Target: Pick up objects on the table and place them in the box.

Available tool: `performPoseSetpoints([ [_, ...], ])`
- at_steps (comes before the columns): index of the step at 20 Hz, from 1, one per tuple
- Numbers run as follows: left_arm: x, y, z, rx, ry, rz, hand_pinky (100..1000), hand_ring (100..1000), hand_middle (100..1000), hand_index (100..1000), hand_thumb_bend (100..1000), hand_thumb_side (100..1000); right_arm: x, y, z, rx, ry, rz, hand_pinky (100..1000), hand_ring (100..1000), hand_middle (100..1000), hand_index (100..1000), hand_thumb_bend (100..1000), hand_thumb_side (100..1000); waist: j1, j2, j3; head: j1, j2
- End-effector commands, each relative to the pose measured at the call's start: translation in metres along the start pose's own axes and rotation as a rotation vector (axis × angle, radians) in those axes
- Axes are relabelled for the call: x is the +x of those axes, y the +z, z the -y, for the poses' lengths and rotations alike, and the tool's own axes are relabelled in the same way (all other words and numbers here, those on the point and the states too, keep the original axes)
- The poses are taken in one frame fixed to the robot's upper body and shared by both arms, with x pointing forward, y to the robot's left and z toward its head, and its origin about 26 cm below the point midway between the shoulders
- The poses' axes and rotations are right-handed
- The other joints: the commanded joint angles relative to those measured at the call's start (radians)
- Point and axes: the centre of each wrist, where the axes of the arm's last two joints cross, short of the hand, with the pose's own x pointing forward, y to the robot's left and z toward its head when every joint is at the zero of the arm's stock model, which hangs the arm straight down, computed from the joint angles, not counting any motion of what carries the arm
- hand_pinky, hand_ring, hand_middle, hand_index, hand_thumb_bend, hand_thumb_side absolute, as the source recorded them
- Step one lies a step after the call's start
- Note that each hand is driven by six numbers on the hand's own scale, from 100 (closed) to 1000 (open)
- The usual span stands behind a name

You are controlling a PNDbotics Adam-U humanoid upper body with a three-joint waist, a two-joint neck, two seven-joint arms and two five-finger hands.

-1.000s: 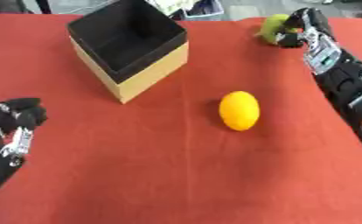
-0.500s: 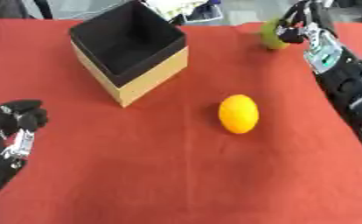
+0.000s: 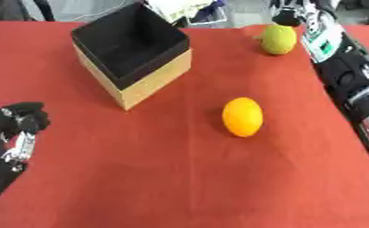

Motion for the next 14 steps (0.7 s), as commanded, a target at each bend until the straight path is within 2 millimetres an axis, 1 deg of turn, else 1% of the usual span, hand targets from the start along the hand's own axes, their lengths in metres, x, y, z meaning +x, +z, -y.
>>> performPoseSetpoints([
  [1,0.005,-0.003,-0.003,-0.002,-0.004,0.024,653,620,596,765,100,653,0.026,-0.012,0.014,-0.01,0.025,0.098,664,682,425,448,100,100,0.0,-0.023,0.005,-0.006,0.004],
  [2,0.005,-0.003,-0.002,-0.003,-0.003,0.025,653,620,595,765,100,653,0.029,-0.013,0.013,0.003,0.033,0.109,680,710,500,532,100,100,0.0,-0.023,0.007,-0.007,0.004],
  [9,0.005,-0.003,-0.002,-0.004,-0.002,0.027,653,620,595,765,100,653,0.033,-0.013,0.009,0.036,0.06,0.118,680,710,500,532,100,100,-0.001,-0.024,0.012,-0.01,0.004],
  [10,0.005,-0.003,-0.003,-0.002,-0.003,0.026,653,620,595,765,100,654,0.03,-0.012,0.009,0.039,0.063,0.11,811,909,958,963,128,162,-0.003,-0.021,0.01,-0.006,0.003],
  [12,0.005,-0.003,-0.005,0.005,-0.01,0.025,653,619,595,765,100,655,0.001,-0.002,0.007,0.086,0.097,0.019,817,915,962,966,146,184,-0.006,-0.017,0.008,-0.004,0.0],
  [13,0.005,-0.003,-0.004,0.003,-0.01,0.024,654,619,595,765,100,656,-0.012,0.002,0.006,0.111,0.118,-0.028,825,921,965,968,167,202,-0.006,-0.018,0.008,-0.006,0.001],
  [14,0.005,-0.003,-0.004,0.002,-0.01,0.024,654,619,595,765,100,656,-0.02,0.005,0.005,0.125,0.139,-0.068,825,921,965,968,167,202,-0.006,-0.017,0.007,-0.008,0.002],
])
